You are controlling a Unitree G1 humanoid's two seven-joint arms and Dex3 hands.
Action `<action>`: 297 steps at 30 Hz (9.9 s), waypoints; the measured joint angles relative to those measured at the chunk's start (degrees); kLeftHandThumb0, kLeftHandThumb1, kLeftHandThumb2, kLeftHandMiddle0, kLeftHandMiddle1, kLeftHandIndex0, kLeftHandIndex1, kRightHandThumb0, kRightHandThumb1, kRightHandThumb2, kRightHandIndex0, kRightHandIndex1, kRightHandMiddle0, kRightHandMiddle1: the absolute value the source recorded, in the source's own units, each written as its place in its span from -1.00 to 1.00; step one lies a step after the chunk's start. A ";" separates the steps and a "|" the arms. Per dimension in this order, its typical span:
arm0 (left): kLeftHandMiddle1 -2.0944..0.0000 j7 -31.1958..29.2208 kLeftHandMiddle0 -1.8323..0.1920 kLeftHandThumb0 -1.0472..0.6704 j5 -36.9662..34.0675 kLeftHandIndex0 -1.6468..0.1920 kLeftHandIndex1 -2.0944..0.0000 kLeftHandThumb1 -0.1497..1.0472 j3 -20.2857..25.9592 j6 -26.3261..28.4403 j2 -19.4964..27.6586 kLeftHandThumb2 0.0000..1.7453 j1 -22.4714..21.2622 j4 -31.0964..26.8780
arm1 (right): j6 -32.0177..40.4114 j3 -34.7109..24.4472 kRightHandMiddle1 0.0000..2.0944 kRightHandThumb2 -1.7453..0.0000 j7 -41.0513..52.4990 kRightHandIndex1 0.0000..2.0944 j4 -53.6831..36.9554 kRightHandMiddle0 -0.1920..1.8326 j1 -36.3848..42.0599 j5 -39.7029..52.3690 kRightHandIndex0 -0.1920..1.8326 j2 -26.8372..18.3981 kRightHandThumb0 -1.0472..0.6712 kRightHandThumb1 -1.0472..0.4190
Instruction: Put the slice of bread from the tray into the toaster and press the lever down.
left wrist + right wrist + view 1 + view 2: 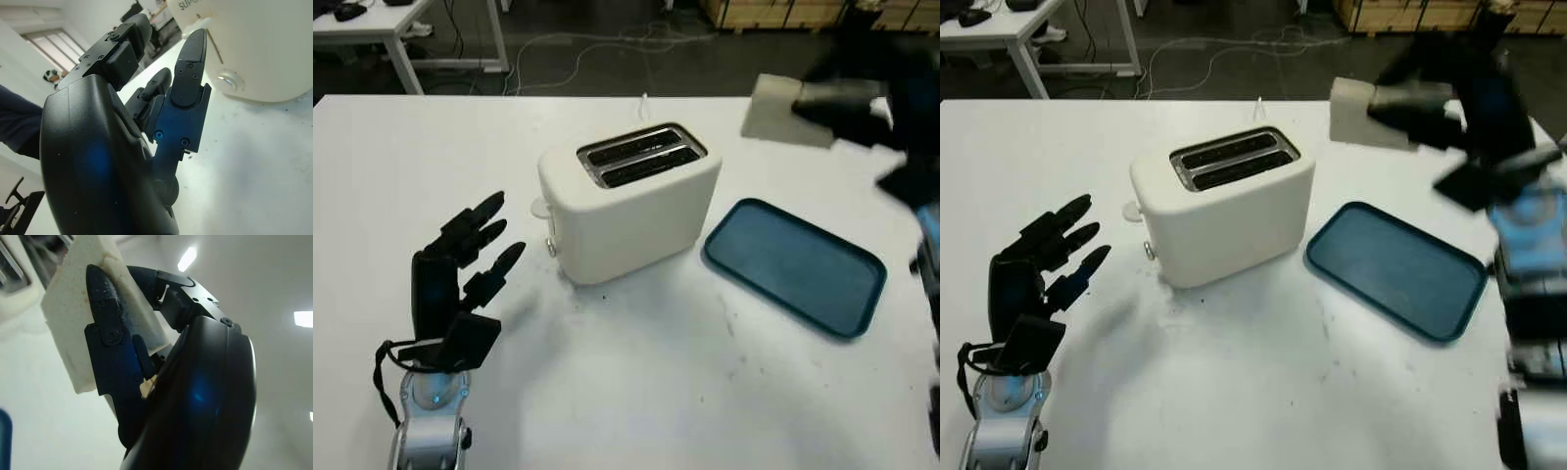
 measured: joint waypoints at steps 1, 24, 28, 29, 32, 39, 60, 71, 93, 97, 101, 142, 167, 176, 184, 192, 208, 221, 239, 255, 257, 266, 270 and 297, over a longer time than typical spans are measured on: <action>1.00 -0.01 -0.03 -0.21 0.00 0.03 1.00 0.79 -0.05 0.13 0.01 -0.93 -0.11 -0.04 | 0.40 -0.02 0.26 0.98 1.48 0.34 3.47 0.19 -3.08 0.31 0.38 1.28 -0.35 -0.82; 1.00 0.00 -0.03 -0.23 -0.05 0.03 1.00 0.79 -0.07 0.26 0.12 -0.92 -0.23 -0.57 | 3.23 2.49 0.53 0.99 19.83 0.46 34.61 0.24 -24.11 -3.06 0.44 14.96 -0.45 -0.82; 1.00 -0.01 -0.02 -0.22 -0.06 0.04 1.00 0.79 -0.10 0.27 0.11 -0.92 -0.24 -0.58 | 3.30 3.72 0.50 0.99 20.14 0.45 34.61 0.26 -24.52 -5.33 0.44 14.95 -0.54 -0.82; 1.00 -0.01 -0.02 -0.22 -0.06 0.04 1.00 0.79 -0.11 0.27 0.11 -0.92 -0.23 -0.58 | 3.42 4.09 0.48 0.99 20.14 0.45 34.62 0.25 -24.52 -5.88 0.44 14.95 -0.53 -0.82; 1.00 -0.01 -0.02 -0.22 -0.05 0.03 1.00 0.79 -0.12 0.26 0.11 -0.92 -0.23 -0.57 | 4.38 4.55 0.46 0.99 20.14 0.45 34.64 0.24 -24.51 -6.95 0.43 15.19 -0.49 -0.82; 1.00 0.00 -0.02 -0.23 -0.04 0.03 1.00 0.79 -0.12 0.26 0.06 -0.92 -0.23 -0.57 | 4.54 4.49 0.51 0.98 21.04 0.49 34.84 0.19 -24.51 -7.45 0.41 15.29 -0.46 -0.83; 1.00 0.06 -0.02 -0.19 0.01 0.04 1.00 0.79 -0.67 0.27 -0.30 -0.91 -0.22 -0.57 | 5.00 5.42 0.57 0.97 23.45 0.60 36.21 0.17 -24.52 -7.92 0.35 22.39 -0.53 -0.83; 1.00 0.15 -0.01 -0.19 0.00 0.06 1.00 0.79 -0.67 -2.57 -0.14 -0.88 -0.19 1.26 | 5.00 6.34 0.66 0.99 22.90 0.65 36.20 0.15 -24.47 -8.96 0.34 24.12 -0.51 -0.82; 1.00 0.22 -0.01 -0.17 0.04 0.06 1.00 0.79 -0.68 -3.14 -0.21 -0.88 0.14 1.47 | 2.02 7.03 -0.57 1.00 25.01 -0.21 34.78 0.17 -23.62 -9.42 -0.02 20.11 -0.61 -0.78; 0.99 0.27 -0.02 -0.18 0.20 0.06 1.00 0.79 -0.66 -3.15 -0.26 -0.87 0.15 1.47 | 2.01 7.63 -0.66 1.00 25.42 -0.36 34.13 0.17 -23.62 -9.70 -0.13 19.84 -0.63 -0.76; 1.00 0.29 -0.01 -0.18 0.29 0.06 1.00 0.79 -0.66 -3.15 -0.26 -0.88 0.15 1.47 | 1.48 8.50 -0.70 1.00 25.43 -0.39 33.34 0.17 -23.62 -10.16 -0.18 19.48 -0.63 -0.74; 0.99 0.94 -0.02 -0.19 0.36 0.06 1.00 0.79 -0.18 -4.90 0.31 -0.87 -0.29 1.95 | -6.08 6.20 -0.95 0.99 18.74 -0.33 31.74 0.02 -23.07 -10.44 -0.30 18.60 -0.35 -0.50; 0.21 2.54 -0.19 -0.18 10.13 -0.43 0.99 0.66 6.22 -19.53 22.30 -1.00 -14.82 13.24 | 3.36 -14.59 -0.98 0.99 7.47 -0.90 -22.07 0.08 36.65 13.84 0.15 17.52 -0.16 -0.71; -0.08 -3.11 -0.05 -0.19 10.42 -0.47 0.99 0.68 3.18 -23.35 28.84 -1.00 -19.66 17.82 | 14.21 -13.23 -0.97 0.98 -3.86 -0.90 -31.55 0.21 43.11 13.41 0.30 24.36 -0.24 -0.79; -0.28 -3.87 0.04 -0.21 14.51 -0.49 0.99 0.68 0.90 -23.68 29.70 -1.00 -20.94 19.64 | 16.28 -11.60 -0.98 1.00 -3.89 -0.92 -27.21 0.24 42.39 13.53 0.36 26.46 -0.28 -0.76; -0.54 0.90 0.10 -0.22 22.81 -0.53 0.99 0.65 0.64 -22.38 29.73 -1.00 -21.17 19.60 | 17.59 -10.92 -0.97 1.00 -5.03 -0.92 -25.85 0.29 41.58 13.42 0.44 27.26 -0.31 -0.74; -0.54 9.88 0.05 -0.20 30.47 -0.55 0.99 0.64 -3.63 -21.77 31.59 -1.00 -24.36 23.55 | 16.94 -10.95 -0.99 0.99 -5.79 -0.95 -25.10 0.31 41.50 13.29 0.49 30.28 -0.29 -0.79; -0.66 9.74 0.12 -0.21 29.95 -0.56 1.00 0.62 -5.74 -22.30 32.96 -1.00 -24.53 23.81 | 16.67 -10.51 -1.00 1.00 -5.88 -0.97 -25.11 0.32 41.50 12.99 0.49 30.32 -0.29 -0.79; -0.66 4.31 0.09 -0.23 29.86 -0.59 0.99 0.59 -8.21 -22.93 36.37 -1.00 -28.02 23.47 | 16.49 -10.01 -1.00 1.00 -5.83 -0.98 -25.18 0.31 41.50 12.77 0.49 30.31 -0.28 -0.82; -0.56 -6.60 0.05 -0.26 25.29 -0.60 1.00 0.58 -9.40 -24.44 39.91 -1.00 -34.09 24.17 | 16.48 -9.99 -1.00 1.00 -5.45 -0.99 -25.27 0.31 41.50 12.76 0.48 30.31 -0.28 -0.82; -0.51 -6.98 0.03 -0.25 25.29 -0.59 1.00 0.60 -9.40 -24.33 40.03 -1.00 -34.10 24.15 | 16.48 -9.99 -1.00 1.00 -5.45 -0.99 -25.28 0.30 41.50 12.75 0.48 30.30 -0.28 -0.82; -0.44 -8.73 -0.04 -0.24 25.07 -0.60 0.99 0.61 -9.40 -24.44 40.12 -1.00 -35.73 24.16 | 16.48 -9.99 -1.00 1.00 -5.41 -1.00 -25.31 0.30 41.50 12.76 0.48 30.28 -0.30 -0.82; -0.43 -8.88 -0.03 -0.25 25.09 -0.60 1.00 0.61 -9.42 -24.67 40.12 -1.00 -35.96 24.20 | 16.48 -9.99 -1.00 1.00 -5.41 -1.00 -25.32 0.30 41.50 12.74 0.48 30.28 -0.29 -0.82; -0.60 -5.72 -0.01 -0.22 27.46 -0.64 0.99 0.56 -13.39 -25.58 38.85 -1.00 -37.47 29.81 | 16.48 -9.97 -1.00 1.00 -5.12 -1.00 -26.24 0.31 41.57 12.65 0.48 30.29 -0.29 -0.82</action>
